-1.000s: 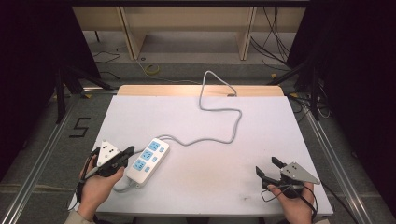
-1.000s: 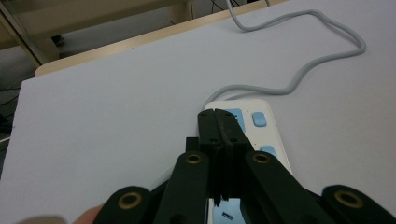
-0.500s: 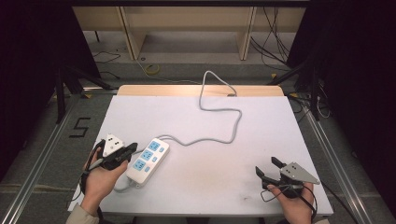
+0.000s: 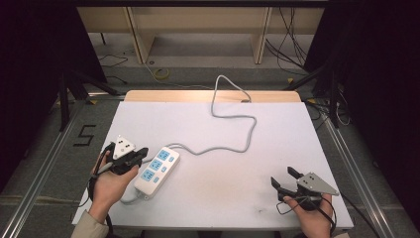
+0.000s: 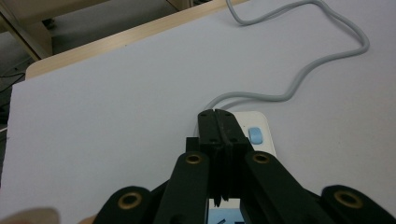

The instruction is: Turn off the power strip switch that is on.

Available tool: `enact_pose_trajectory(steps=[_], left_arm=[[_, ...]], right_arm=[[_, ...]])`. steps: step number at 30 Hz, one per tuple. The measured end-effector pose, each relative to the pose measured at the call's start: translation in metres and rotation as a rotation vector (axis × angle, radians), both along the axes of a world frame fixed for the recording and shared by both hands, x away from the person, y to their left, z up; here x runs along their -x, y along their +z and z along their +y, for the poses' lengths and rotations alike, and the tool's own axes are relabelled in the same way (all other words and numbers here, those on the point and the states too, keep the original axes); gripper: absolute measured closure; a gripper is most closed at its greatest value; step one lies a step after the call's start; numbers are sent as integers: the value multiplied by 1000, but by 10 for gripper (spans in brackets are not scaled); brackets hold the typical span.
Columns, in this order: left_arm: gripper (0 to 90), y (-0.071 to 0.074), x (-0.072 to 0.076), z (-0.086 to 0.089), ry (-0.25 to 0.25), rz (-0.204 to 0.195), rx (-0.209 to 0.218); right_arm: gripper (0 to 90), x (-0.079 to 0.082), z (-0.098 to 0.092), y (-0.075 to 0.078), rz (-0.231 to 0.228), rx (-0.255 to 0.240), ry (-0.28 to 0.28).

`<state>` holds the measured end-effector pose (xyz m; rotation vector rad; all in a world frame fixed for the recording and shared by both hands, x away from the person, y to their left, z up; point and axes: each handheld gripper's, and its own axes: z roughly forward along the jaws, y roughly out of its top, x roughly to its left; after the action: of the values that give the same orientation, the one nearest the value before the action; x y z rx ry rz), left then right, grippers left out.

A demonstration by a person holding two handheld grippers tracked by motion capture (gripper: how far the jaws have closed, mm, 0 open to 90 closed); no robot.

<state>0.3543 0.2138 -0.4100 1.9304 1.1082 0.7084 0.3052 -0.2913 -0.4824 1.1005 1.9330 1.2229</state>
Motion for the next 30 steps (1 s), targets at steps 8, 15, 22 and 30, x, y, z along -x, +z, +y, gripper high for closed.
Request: enact_pose_trajectory(steps=[8,15,22,30], left_arm=[[894,2,-1,-3,-3,30,0],[894,4,-3,-4,-2,49,-5],[893,2,-6,-7,-8,79,-17],[893,0,-7,-13,-20,107,-22]], right_arm=[[302,0,0,0,1,1,2],[303,0,1,0,1,2,3],[304,0,1,0,2,3,4],[307,0,0,0,2,4,1]])
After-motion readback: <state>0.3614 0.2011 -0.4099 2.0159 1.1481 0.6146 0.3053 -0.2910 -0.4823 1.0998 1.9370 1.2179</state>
